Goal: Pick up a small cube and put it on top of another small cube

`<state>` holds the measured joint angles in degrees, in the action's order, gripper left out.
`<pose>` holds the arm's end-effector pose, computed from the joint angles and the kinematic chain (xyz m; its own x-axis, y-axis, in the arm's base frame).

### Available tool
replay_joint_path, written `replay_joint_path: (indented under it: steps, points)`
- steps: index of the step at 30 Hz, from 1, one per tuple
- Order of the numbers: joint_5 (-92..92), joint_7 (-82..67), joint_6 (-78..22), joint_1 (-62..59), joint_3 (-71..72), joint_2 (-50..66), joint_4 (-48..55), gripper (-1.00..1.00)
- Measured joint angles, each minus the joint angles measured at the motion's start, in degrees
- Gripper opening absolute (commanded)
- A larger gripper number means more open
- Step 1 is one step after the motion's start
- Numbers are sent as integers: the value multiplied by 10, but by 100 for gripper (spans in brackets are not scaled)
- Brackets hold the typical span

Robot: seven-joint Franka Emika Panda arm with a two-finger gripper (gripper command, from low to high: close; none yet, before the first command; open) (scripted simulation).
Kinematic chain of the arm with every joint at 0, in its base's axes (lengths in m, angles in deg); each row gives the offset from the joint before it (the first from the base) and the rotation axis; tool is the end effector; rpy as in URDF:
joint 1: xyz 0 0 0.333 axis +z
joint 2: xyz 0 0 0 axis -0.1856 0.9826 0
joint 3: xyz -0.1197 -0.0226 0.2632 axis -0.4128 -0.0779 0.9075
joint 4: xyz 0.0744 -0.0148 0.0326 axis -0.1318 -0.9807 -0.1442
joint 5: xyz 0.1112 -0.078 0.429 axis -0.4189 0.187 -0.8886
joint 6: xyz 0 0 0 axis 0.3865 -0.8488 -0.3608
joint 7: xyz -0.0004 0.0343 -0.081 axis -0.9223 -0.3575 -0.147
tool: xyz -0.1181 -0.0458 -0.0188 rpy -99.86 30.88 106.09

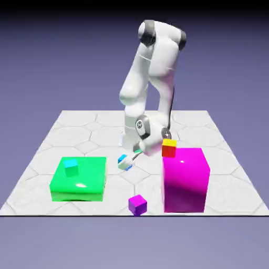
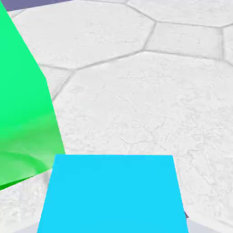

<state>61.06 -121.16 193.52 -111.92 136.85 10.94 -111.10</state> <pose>0.3025 0.0047 0.0559 -0.8549 -0.0818 0.5122 -0.3818 0.7678 -0.5146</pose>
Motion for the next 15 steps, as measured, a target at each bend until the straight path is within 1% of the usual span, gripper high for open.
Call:
replay_joint_path:
  steps: [2,15]
  points:
    - [-6,23,-8,14,-17,-2,1,-100]
    - [67,289,-167,290,-11,133,53,-100]
